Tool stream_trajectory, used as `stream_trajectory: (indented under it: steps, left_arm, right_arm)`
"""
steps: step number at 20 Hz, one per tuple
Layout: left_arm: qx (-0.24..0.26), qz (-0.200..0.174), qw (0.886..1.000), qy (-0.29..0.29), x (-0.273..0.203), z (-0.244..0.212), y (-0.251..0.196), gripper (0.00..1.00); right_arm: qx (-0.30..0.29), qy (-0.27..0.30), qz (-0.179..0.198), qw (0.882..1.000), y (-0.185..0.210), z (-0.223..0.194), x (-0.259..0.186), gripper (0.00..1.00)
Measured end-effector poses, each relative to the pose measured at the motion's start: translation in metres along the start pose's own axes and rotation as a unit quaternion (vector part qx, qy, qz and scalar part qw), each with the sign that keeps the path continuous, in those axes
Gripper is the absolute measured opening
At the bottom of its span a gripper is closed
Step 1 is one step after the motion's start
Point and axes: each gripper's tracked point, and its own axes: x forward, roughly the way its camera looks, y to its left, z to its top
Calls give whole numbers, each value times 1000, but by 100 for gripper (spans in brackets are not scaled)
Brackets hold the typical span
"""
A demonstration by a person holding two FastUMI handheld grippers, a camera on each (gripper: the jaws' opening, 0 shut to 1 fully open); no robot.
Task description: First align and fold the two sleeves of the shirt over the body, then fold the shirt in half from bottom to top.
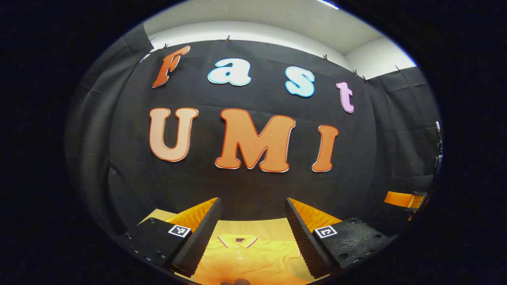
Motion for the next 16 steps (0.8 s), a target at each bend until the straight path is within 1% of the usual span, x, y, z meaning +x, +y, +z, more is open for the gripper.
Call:
stream_trajectory:
  steps: [1,2,4,5,6,7,8,9,10,11,12,13,14,15,16]
  left_arm:
    - [5,6,1000,11,-4,1,23,98]
    - [12,20,1000,18,-8,3,46,98]
    - [29,39,999,20,-13,4,79,98]
    - [35,48,998,21,-15,0,90,98]
    - [39,53,998,22,-16,-1,98,98]
    - [40,61,997,21,-16,-2,105,98]
    - [38,66,997,20,-16,1,111,98]
    - [34,69,997,20,-14,1,113,98]
    - [31,74,997,20,-11,2,117,98]
    - [29,82,996,18,-8,4,121,98]
    - [27,92,995,15,-5,8,126,98]
    - [24,105,994,13,-2,9,128,98]
    - [23,116,993,11,0,12,130,98]
    - [23,129,991,8,1,14,132,98]
    - [25,140,990,3,4,16,132,98]
  right_arm:
    - [-4,-10,1,1000,18,6,-1,98]
    - [-3,-10,-3,1000,31,6,-1,100]
    - [6,12,-13,1000,49,-2,1,100]
    - [0,21,-19,1000,55,-5,5,98]
    - [-15,31,-32,999,56,-7,9,100]
    - [-32,37,-44,998,54,-8,12,97]
    - [-43,38,-45,997,57,-8,16,97]
    - [-49,42,-39,997,63,-9,20,100]
    - [-52,45,-36,997,66,-10,25,97]
    - [-58,48,-32,997,66,-12,31,97]
    - [-65,50,-29,996,65,-12,38,100]
    - [-70,52,-24,996,65,-12,46,100]
    - [-72,56,-16,996,65,-12,54,98]
    - [-73,59,-8,996,66,-12,61,100]
    - [-75,62,-1,995,65,-10,68,98]
